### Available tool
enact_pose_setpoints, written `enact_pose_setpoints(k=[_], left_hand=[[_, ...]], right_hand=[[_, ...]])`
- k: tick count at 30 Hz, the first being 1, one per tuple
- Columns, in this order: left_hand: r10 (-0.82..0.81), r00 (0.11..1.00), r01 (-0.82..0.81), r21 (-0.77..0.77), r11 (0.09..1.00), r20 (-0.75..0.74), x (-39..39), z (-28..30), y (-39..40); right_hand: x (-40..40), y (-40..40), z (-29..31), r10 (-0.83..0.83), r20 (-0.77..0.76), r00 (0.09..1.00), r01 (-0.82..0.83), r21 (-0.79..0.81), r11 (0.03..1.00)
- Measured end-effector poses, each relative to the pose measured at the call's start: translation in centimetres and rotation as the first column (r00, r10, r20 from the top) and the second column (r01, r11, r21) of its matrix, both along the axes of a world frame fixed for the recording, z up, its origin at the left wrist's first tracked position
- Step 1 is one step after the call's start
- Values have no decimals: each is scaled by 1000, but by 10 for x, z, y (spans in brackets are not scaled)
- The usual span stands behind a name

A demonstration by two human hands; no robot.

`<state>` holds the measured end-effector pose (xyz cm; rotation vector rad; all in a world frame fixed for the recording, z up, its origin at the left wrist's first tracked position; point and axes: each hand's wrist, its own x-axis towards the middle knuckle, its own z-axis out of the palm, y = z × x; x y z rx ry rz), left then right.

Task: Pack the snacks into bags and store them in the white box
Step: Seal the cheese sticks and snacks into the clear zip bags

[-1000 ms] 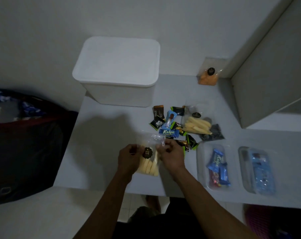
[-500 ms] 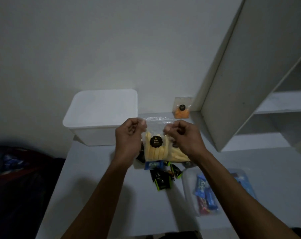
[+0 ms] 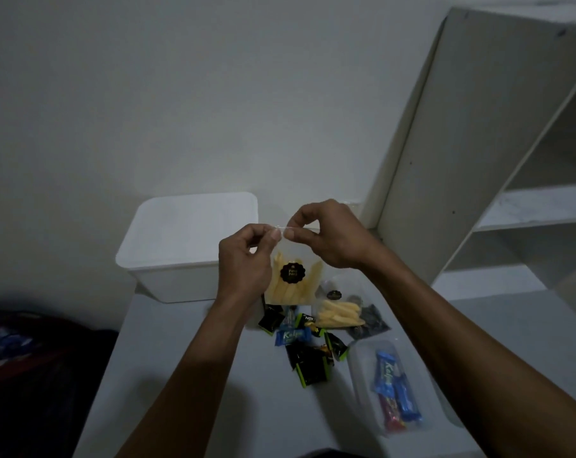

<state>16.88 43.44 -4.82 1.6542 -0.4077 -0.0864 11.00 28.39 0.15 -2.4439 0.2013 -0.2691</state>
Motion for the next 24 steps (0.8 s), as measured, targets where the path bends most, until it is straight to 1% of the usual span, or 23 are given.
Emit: enact_pose_setpoints(k=[7,10,13,17,19,21,24], left_hand=[[17,1000,-17,-5,1000,-6,3,0,4],[16,1000,-16,-13,1000,-16,5,-1,6],[22,1000,-22,-24,999,-21,8,-2,9],[-61,997,58,-53,997,-56,6,-1,9],[-95,995,94,-27,995,-34,6,0,8],[-75,997,75,-2,997,-4,6,1,7],[-22,1000,22,-25,999,-22,7,0,6]], right_hand=[[10,9,-3,2,-3,1000,-2,-45,999],[8,8,-3,9,28,1000,-9,-5,1000],[3,4,0,11,6,1000,-11,39,999],[1,2,-2,2,22,1000,-2,1,1000],[0,2,-3,12,30,999,-12,15,1000],[-1,-1,-3,20,25,999,-21,46,999],[-4,-4,-4,0,16,1000,-1,71,998]])
